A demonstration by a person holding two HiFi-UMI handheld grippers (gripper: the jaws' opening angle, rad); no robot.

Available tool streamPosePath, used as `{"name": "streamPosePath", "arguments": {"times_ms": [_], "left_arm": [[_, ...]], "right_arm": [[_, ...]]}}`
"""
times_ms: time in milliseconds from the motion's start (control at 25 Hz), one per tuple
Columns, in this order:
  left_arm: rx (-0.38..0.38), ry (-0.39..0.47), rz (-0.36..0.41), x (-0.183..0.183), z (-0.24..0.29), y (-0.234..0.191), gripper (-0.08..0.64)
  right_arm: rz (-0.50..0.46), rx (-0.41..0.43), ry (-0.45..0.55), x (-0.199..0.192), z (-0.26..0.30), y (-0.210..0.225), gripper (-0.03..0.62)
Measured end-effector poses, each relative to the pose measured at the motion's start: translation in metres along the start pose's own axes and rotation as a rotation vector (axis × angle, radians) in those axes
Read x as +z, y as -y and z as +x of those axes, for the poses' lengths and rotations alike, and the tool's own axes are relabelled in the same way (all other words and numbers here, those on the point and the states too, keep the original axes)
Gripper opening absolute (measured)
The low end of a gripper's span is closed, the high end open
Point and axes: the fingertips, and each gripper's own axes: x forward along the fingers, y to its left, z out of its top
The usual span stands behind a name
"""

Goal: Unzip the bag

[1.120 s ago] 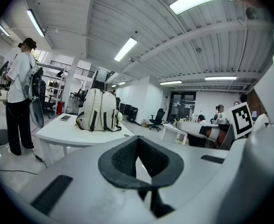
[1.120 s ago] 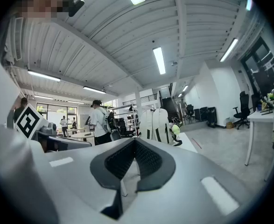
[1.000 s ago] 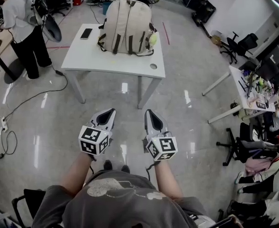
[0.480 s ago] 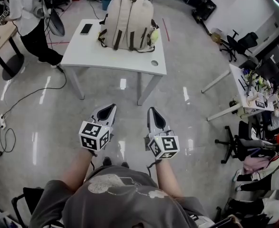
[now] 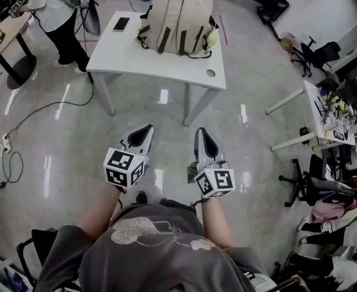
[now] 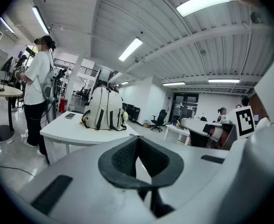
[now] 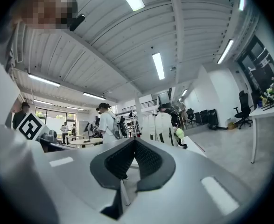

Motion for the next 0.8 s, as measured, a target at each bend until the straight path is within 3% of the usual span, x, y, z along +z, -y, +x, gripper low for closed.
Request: {"name": "streamPosePath", "arguments": {"times_ms": [440, 800], "left_arm": [[0.015, -0.030, -0.008, -0.010, 0.003, -0.032, 0.005], [0.071, -0.044, -0.001, -0.002, 0.063, -0.064, 0.006]], "right_arm": [[0.040, -0.163, -0.051, -0.025, 0.005, 0.043, 0.000], [0.099, -0.139, -0.067, -0.041, 0.072, 0.099, 0.000]]}}
